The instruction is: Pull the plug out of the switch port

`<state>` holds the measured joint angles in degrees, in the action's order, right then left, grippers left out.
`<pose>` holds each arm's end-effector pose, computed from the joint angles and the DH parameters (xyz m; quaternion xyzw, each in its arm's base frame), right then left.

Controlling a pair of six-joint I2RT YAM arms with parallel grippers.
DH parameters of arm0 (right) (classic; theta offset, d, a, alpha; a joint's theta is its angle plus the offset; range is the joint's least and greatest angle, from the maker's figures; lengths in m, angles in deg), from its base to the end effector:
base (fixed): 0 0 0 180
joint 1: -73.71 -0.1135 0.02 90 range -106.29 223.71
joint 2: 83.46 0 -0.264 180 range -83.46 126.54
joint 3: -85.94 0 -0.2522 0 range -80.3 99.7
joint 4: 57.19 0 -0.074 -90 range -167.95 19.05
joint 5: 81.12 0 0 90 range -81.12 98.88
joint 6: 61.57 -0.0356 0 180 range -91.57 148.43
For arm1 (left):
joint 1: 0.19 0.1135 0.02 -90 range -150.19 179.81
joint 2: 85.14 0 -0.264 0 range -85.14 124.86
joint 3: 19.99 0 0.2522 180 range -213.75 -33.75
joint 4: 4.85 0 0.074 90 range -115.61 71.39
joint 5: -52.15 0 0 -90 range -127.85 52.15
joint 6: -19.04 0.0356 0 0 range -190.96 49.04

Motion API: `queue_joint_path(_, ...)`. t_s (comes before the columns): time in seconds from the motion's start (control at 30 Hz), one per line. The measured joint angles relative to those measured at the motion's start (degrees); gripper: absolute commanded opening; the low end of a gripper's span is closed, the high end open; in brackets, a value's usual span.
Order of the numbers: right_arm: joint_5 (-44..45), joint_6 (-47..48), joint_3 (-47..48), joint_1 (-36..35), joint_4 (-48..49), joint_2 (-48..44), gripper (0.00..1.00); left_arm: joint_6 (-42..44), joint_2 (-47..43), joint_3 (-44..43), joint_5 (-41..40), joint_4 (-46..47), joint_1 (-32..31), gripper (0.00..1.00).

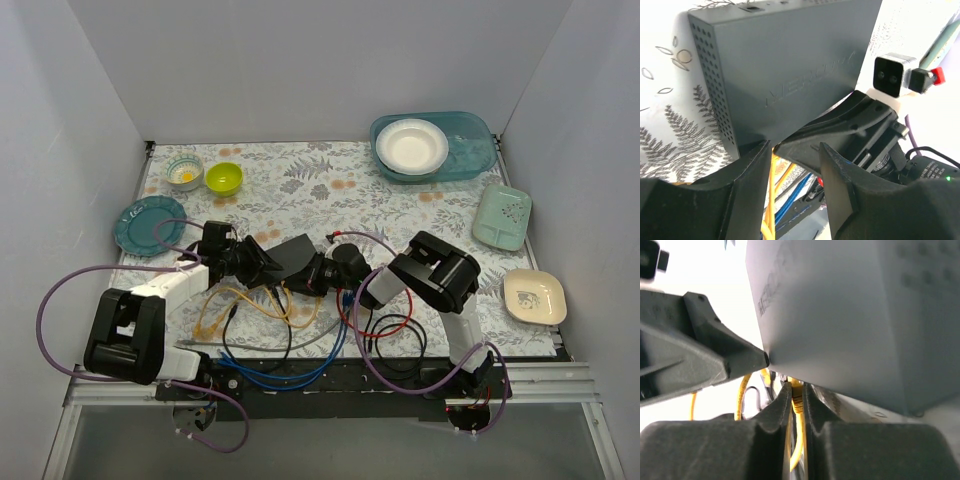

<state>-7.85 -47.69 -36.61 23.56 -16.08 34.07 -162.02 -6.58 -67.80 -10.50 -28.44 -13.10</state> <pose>0.2292 0.2907 0.0939 0.0986 0.8037 0.5662 0.1541 0.2361 -0.0709 0.1575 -0.5269 0.7637 -0.3730 0.0059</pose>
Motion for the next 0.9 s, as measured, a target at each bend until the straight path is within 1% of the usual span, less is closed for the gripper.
queue_joint_path(0.03,0.1,-0.9,-0.2,0.0,0.7,0.3,0.04,0.1,-0.4,0.1,-0.1,-0.2,0.0,0.43)
queue_joint_path(0.07,0.0,-2.3,-0.3,0.2,1.1,0.8,0.01,0.2,-0.7,0.3,-0.3,-0.5,0.0,0.43)
queue_joint_path(0.17,-1.1,-4.5,-0.3,0.3,2.1,1.8,0.01,0.2,-0.8,1.0,0.0,-0.8,0.0,0.43)
queue_joint_path(0.3,-1.8,-3.6,0.0,0.5,1.1,1.8,0.01,0.0,-0.8,1.7,1.6,0.5,0.1,0.44)
queue_joint_path(0.63,-3.6,4.5,2.9,1.0,-6.0,0.4,0.01,-2.0,2.4,4.5,7.4,4.2,-0.1,0.43)
queue_joint_path(0.77,-3.8,8.7,4.6,1.0,-11.6,-0.9,0.01,-2.4,1.9,4.2,6.3,3.6,-0.2,0.44)
queue_joint_path(0.9,-3.1,13.6,5.7,0.9,-18.2,-3.2,0.01,-2.2,1.7,0.5,3.8,1.7,-0.2,0.44)
